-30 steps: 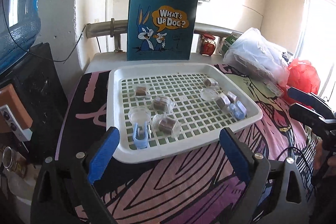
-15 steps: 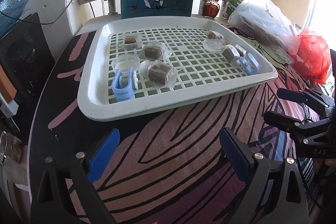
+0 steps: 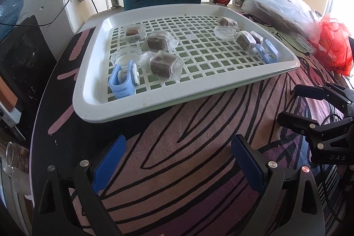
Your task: Organize objects
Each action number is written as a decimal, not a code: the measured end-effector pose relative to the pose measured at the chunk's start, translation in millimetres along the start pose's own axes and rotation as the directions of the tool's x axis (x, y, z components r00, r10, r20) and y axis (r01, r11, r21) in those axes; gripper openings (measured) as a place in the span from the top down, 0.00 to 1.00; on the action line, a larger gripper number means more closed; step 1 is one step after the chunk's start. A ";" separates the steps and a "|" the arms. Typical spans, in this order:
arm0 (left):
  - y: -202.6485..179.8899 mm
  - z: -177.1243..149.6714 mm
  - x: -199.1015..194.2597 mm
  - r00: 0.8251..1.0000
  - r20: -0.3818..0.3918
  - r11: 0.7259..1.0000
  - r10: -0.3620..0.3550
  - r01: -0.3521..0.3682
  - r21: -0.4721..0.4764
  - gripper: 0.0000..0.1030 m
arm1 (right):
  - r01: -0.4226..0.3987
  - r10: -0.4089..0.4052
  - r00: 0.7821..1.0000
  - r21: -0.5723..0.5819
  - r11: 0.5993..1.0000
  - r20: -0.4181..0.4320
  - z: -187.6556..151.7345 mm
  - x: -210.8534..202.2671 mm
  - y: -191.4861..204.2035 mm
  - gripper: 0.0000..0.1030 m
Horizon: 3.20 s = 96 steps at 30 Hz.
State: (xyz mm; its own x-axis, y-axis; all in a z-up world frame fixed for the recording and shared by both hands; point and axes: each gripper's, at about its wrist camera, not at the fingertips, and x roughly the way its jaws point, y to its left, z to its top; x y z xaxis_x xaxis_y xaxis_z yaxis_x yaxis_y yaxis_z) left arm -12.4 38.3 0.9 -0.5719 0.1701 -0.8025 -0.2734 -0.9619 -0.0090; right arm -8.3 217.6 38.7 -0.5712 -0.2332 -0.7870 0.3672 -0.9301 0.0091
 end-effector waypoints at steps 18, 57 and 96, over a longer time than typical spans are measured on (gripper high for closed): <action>-1.5 0.4 3.7 1.000 -0.017 1.000 0.017 -0.016 0.013 0.00 | 0.007 -0.007 1.000 0.008 1.000 -0.025 1.5 5.0 -1.1 0.05; 1.9 -5.7 -1.6 0.998 -0.017 0.997 0.058 -0.059 -0.041 0.00 | 0.036 -0.034 0.999 0.047 0.998 -0.036 -2.1 3.9 0.2 0.00; 1.0 -5.5 -2.0 0.998 -0.017 0.997 0.058 -0.059 -0.041 0.00 | 0.035 -0.033 0.999 0.047 0.998 -0.036 -2.1 4.0 0.0 0.00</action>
State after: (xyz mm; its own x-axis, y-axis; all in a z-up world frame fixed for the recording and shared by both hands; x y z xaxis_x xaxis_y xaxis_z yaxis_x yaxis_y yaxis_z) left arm -7.2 35.8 -0.8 -0.5733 0.1099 -0.8119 -0.2075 -0.9781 0.0141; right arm -9.1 217.3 34.3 -0.5562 -0.1918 -0.8086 0.3118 -0.9501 0.0109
